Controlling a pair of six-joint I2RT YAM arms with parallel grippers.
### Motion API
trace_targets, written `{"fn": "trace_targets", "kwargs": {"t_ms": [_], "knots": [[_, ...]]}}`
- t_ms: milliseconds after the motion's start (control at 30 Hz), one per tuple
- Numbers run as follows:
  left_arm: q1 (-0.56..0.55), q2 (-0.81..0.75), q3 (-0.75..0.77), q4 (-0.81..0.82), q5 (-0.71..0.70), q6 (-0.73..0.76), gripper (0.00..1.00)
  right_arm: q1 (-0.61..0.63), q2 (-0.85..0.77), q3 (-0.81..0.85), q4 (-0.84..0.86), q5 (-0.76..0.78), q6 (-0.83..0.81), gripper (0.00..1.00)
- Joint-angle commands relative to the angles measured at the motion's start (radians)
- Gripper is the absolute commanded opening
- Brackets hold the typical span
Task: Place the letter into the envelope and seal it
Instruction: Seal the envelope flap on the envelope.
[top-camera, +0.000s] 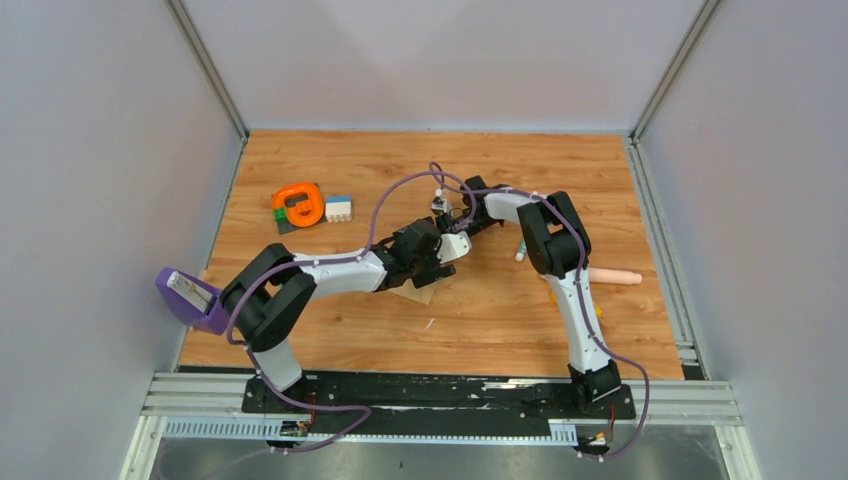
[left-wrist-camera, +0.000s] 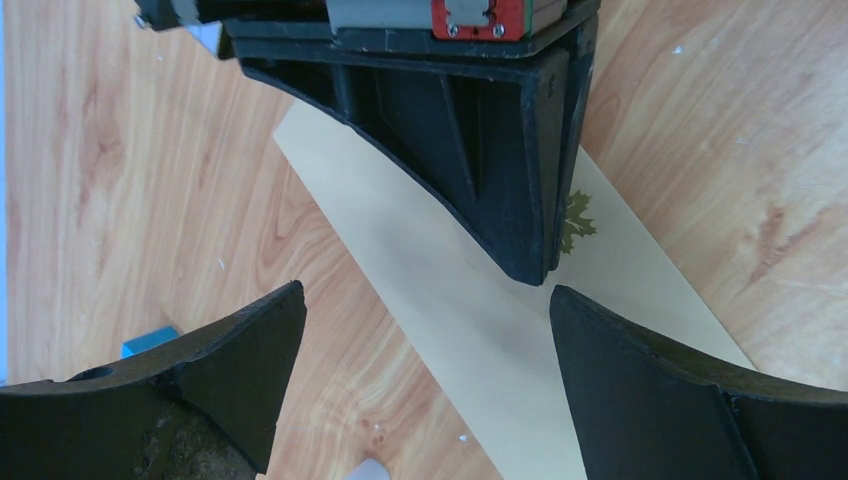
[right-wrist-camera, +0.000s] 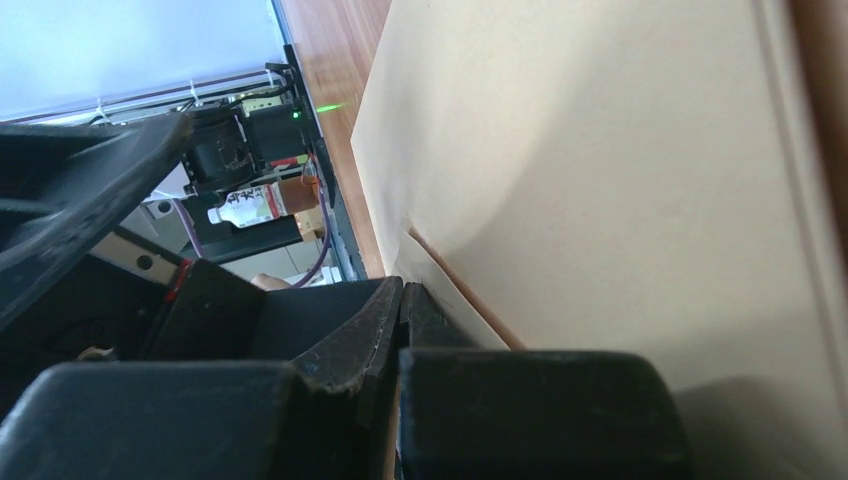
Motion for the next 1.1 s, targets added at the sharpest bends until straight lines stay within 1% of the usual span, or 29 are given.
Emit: {"fn": "trace_targets", "kwargs": {"t_ms": [0, 200, 400, 567, 767, 1067], "knots": [[0.000, 0.050, 0.040, 0.047, -0.048, 0.028, 1.00, -0.017, 0.036, 0.012, -0.024, 0.016, 0.015, 0.00], [-0.001, 0.105, 0.066, 0.036, -0.061, 0.033, 0.99, -0.026, 0.033, 0.007, -0.025, 0.007, 0.017, 0.00], [-0.005, 0.166, 0.127, -0.014, -0.115, 0.025, 0.98, -0.030, 0.029, 0.005, -0.026, 0.012, 0.017, 0.00], [-0.005, 0.166, 0.135, -0.053, -0.078, 0.020, 0.96, -0.056, 0.017, 0.017, -0.027, 0.025, 0.020, 0.00], [-0.017, 0.165, 0.135, -0.086, -0.044, 0.022, 0.95, -0.083, -0.005, 0.053, -0.026, 0.094, 0.014, 0.00], [-0.028, 0.169, 0.138, -0.100, -0.043, 0.018, 0.94, -0.051, -0.053, 0.036, 0.033, 0.228, 0.014, 0.00]]}}
